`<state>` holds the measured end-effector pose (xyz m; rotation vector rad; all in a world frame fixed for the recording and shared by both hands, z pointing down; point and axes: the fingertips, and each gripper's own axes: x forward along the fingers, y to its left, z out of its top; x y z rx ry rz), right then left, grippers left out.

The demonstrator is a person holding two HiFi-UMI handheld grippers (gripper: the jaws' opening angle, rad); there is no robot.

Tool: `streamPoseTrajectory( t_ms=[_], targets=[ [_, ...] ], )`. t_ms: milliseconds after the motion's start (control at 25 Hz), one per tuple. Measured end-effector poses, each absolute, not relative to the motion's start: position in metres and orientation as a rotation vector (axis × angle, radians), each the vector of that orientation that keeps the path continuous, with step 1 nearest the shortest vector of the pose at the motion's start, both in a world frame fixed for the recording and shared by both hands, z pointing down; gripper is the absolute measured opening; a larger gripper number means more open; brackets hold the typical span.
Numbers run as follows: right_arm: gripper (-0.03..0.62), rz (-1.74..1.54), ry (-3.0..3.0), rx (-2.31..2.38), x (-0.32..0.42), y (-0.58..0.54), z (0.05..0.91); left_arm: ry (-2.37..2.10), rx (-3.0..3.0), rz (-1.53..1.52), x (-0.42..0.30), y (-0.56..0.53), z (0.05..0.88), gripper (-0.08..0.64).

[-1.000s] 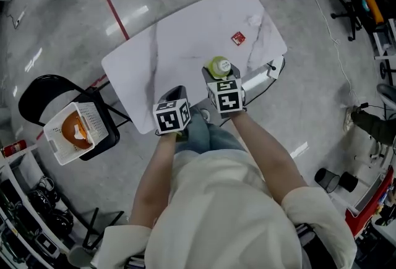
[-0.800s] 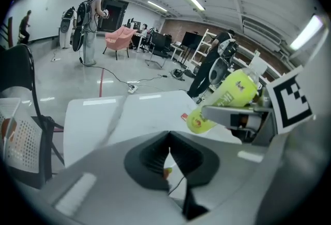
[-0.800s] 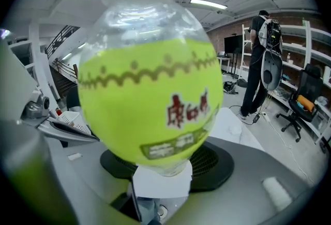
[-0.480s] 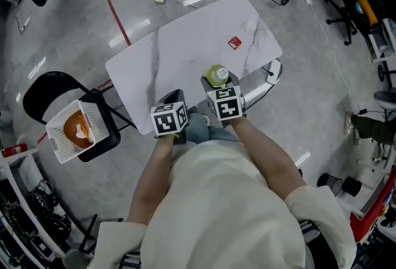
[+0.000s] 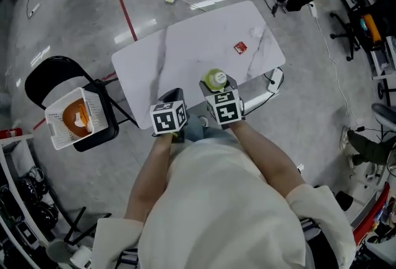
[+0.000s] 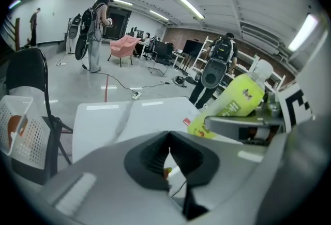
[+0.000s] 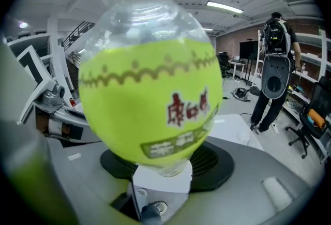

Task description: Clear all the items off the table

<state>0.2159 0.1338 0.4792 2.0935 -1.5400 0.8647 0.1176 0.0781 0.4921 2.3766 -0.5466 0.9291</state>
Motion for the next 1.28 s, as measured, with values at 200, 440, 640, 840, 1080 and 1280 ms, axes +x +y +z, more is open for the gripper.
streamPoseTrajectory(
  t_ms=[200,440,640,840,1080,1280],
  targets=[
    [0.259,0.829,-1.633,2.005,0.190,0.114,0.479,-0.645,2.339,0.891,0.091,0.065,0.493,0.008],
    [0.259,0.787,-1.740,1.891,0.146,0.079,0.476,-0.780,2.279,0.848,0.040,0.041,0.493,0.009],
    [0.259,0.767,-1.798,1.826,0.101,0.050,0.472,-0.854,2.253,0.819,-0.009,0.014,0.486,0.008],
    [0.259,0.752,-1.852,1.764,0.052,0.017,0.469,-0.934,2.216,0.801,-0.063,-0.015,0.482,0.008],
    [0.259,0.719,-1.913,1.695,-0.005,-0.023,0.464,-1.020,2.167,0.773,-0.124,-0.049,0.480,0.008],
    [0.259,0.685,-1.959,1.637,-0.046,-0.053,0.460,-1.088,2.120,0.735,-0.169,-0.073,0.481,0.008]
  ],
)
